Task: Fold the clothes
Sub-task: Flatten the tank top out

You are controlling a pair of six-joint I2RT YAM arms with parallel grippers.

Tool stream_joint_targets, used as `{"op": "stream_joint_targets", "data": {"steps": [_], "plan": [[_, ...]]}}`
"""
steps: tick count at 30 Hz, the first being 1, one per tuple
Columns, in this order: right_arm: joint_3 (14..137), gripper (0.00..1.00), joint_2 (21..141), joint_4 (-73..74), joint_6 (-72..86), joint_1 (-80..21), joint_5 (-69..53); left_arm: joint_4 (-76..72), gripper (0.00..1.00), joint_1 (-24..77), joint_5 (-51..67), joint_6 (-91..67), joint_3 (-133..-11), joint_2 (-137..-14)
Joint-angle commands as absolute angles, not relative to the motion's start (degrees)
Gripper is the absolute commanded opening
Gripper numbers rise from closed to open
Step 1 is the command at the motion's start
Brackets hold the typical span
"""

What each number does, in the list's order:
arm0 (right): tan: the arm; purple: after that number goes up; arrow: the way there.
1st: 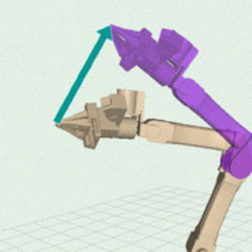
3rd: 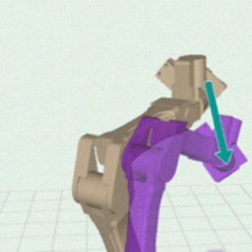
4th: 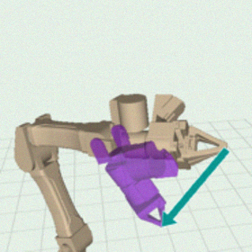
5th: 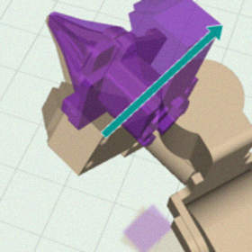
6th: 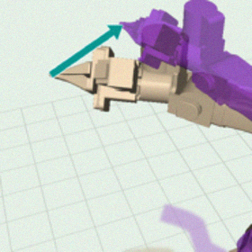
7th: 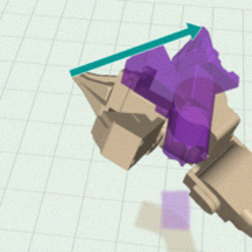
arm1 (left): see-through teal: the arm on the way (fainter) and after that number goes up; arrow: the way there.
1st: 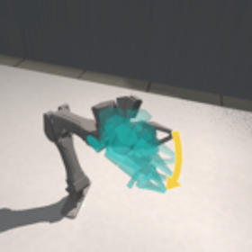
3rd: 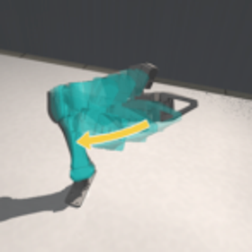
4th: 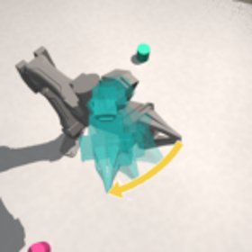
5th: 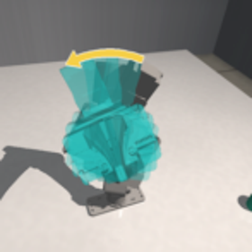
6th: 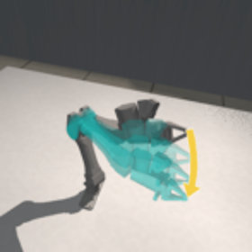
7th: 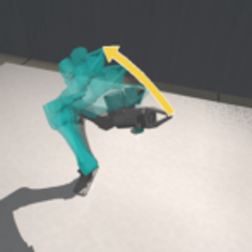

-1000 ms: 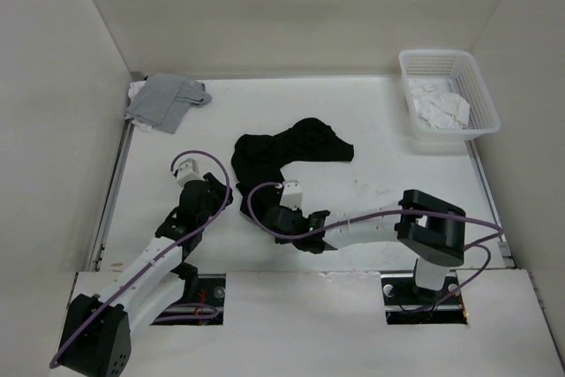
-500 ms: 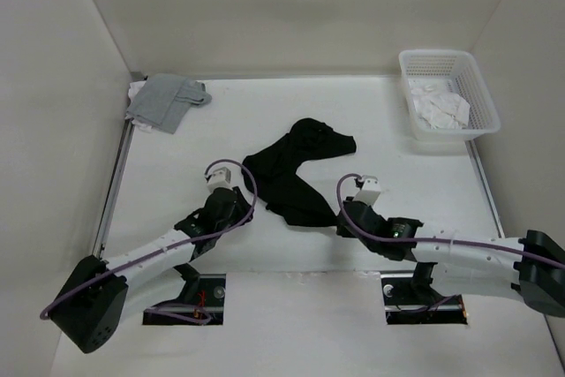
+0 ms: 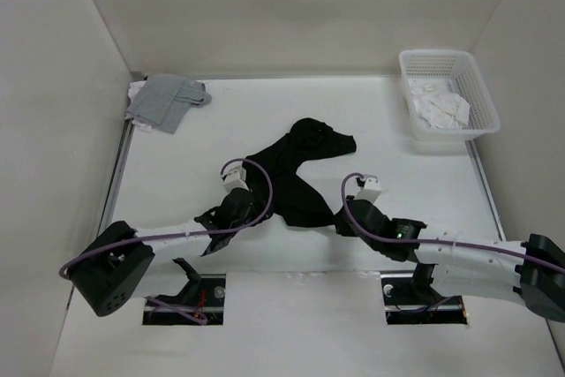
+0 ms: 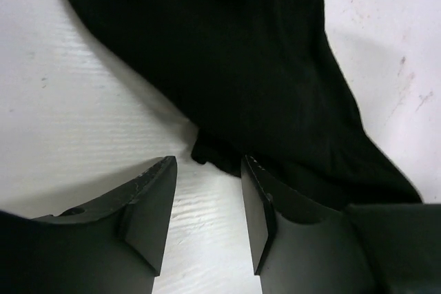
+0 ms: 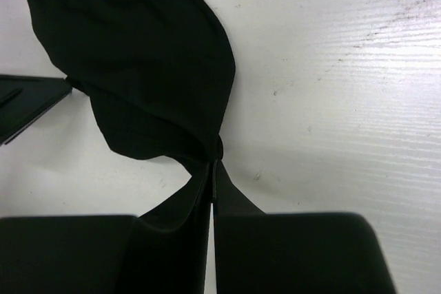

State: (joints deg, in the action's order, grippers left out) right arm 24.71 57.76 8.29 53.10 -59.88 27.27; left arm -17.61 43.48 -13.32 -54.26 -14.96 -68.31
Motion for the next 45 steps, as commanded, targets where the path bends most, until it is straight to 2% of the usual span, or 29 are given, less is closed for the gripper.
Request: {"op": "stream_joint_targets", "data": {"steps": [1, 3, 7, 14, 18, 23, 29, 32, 35, 39, 42, 45], "plan": [[24.3, 0.05, 57.0, 4.4, 52.8, -59.6, 26.8, -22.6, 0.39, 43.8, -14.9, -56.1, -17.5, -72.1], [24.1, 0.05, 57.0, 4.0, 52.8, -59.6, 26.8, -22.9, 0.35, 43.8, -15.0, -56.2, -18.0, -74.1], [23.9, 0.05, 56.3, 3.8, 52.6, -59.6, 26.9, -22.6, 0.18, 43.9, -15.8, -56.6, -17.9, -73.9], [27.3, 0.04, 52.0, 4.0, 49.2, -57.9, 27.3, -10.0, 0.06, 44.3, -18.1, -54.1, -21.8, -59.1], [34.3, 0.01, 46.0, 6.8, 43.0, -57.3, 30.4, 0.2, 0.04, 43.7, -19.2, -47.7, -29.8, -47.9], [49.4, 0.00, 39.5, 12.9, 31.7, -57.9, 38.7, 8.8, 0.03, 42.3, -24.6, -37.6, -45.6, -38.2], [67.1, 0.00, 38.4, 12.5, 16.5, -68.6, 51.0, 7.0, 0.03, 42.1, -31.6, -30.2, -57.8, -35.1], [71.7, 0.00, 40.3, 8.6, 8.2, -73.1, 55.1, 3.6, 0.03, 41.8, -35.6, -26.6, -61.2, -34.1], [74.1, 0.00, 43.4, 3.4, 0.5, -73.2, 54.9, -3.3, 0.03, 41.2, -39.5, -22.3, -61.4, -34.6], [75.8, 0.00, 49.7, 1.5, -0.1, -59.0, 43.6, -10.0, 0.03, 39.9, -40.8, -19.1, -61.4, -41.3], [78.7, 0.00, 57.5, 4.3, 7.4, -45.1, 28.9, -12.9, 0.03, 37.2, -40.1, -19.6, -61.4, -47.3], [84.4, 0.00, 66.2, 2.6, 15.0, -32.9, 15.2, -14.3, 0.03, 30.3, -35.1, -22.1, -64.8, -56.3]]}}
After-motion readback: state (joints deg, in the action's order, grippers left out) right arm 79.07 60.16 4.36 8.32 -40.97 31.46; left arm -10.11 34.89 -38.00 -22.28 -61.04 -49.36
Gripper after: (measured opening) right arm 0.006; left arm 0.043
